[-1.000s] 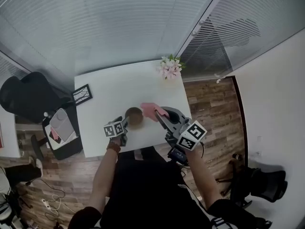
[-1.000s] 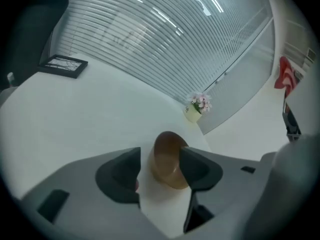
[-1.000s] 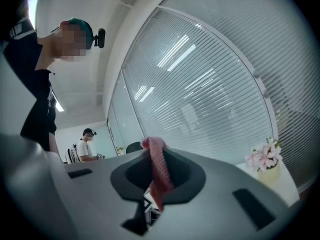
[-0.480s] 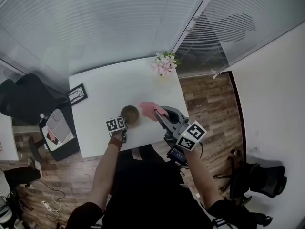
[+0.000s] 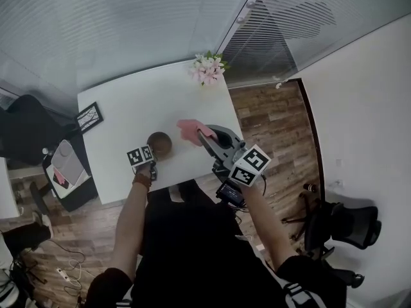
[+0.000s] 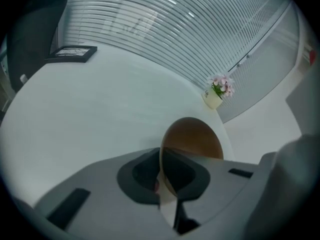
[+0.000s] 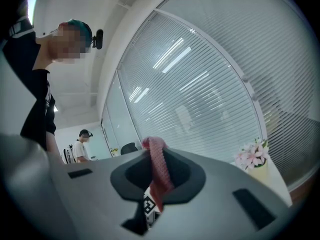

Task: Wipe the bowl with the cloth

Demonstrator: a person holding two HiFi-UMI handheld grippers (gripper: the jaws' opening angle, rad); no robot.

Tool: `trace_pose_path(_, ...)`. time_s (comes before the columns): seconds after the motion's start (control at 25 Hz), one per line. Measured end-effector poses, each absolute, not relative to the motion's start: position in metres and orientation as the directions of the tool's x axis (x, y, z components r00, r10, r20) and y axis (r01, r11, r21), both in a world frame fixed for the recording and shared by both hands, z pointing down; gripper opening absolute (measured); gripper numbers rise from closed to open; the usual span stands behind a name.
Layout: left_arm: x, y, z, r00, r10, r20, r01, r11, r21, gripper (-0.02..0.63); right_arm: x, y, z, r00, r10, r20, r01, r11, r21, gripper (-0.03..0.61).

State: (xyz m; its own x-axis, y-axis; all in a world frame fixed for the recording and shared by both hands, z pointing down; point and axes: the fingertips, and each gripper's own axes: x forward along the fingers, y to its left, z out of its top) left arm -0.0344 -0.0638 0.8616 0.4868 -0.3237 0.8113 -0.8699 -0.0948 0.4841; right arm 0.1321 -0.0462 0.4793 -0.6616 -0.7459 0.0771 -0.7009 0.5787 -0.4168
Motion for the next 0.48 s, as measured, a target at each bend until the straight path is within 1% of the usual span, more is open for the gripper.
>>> trace_pose_path(0.16, -0.032, -0.063, 0.854, 0.504, -0.316, 0.804, -0.862, -0.128, 0.49, 0.017, 0.14, -0.049, 0.481, -0.651, -0.753, 0.091, -0.715, 0.569, -0.405, 0.018)
trace_pose_path(0.28, -0.03, -0.065, 0.833, 0.53, -0.346, 0.775, -0.847, -0.16, 0.507, 0.015, 0.141, -0.053, 0.487, -0.644, -0.756, 0.119, -0.736, 0.57, -0.366, 0.018)
trace_pose_path(0.36, -0.026, -0.067, 0.807, 0.557, -0.371, 0.743, -0.829, -0.204, 0.52, 0.015, 0.14, -0.057, 0.494, -0.629, -0.762, 0.155, -0.763, 0.567, -0.311, 0.018)
trace_pose_path(0.48, -0.023, -0.07, 0.761, 0.587, -0.412, 0.697, -0.809, -0.293, 0.509, 0.015, 0.133, -0.065, 0.504, -0.594, -0.775, 0.215, -0.804, 0.566, -0.181, 0.018)
